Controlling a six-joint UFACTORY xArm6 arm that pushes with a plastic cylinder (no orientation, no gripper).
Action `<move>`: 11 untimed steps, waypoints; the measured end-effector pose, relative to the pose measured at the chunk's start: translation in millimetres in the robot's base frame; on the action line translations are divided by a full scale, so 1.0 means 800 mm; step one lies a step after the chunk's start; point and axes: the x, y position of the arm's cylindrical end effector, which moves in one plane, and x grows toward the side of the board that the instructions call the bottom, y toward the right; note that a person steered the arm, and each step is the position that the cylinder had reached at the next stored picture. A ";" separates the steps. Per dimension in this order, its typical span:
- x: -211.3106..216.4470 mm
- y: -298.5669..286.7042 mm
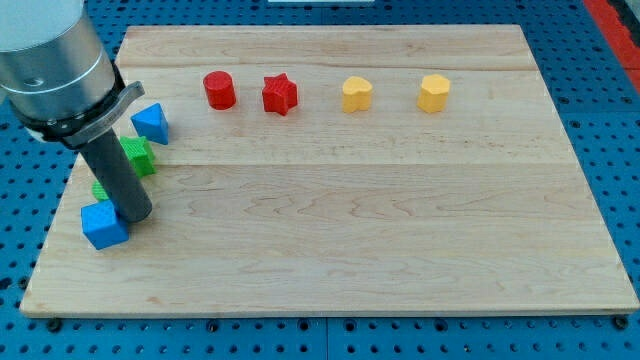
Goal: Move the cube to the right
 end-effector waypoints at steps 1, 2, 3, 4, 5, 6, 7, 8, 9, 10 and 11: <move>0.004 0.000; 0.004 0.000; 0.034 0.015; 0.080 0.017; 0.088 -0.066; 0.039 -0.114; 0.022 -0.065; 0.035 0.020; 0.046 0.070; 0.000 0.112; -0.040 0.104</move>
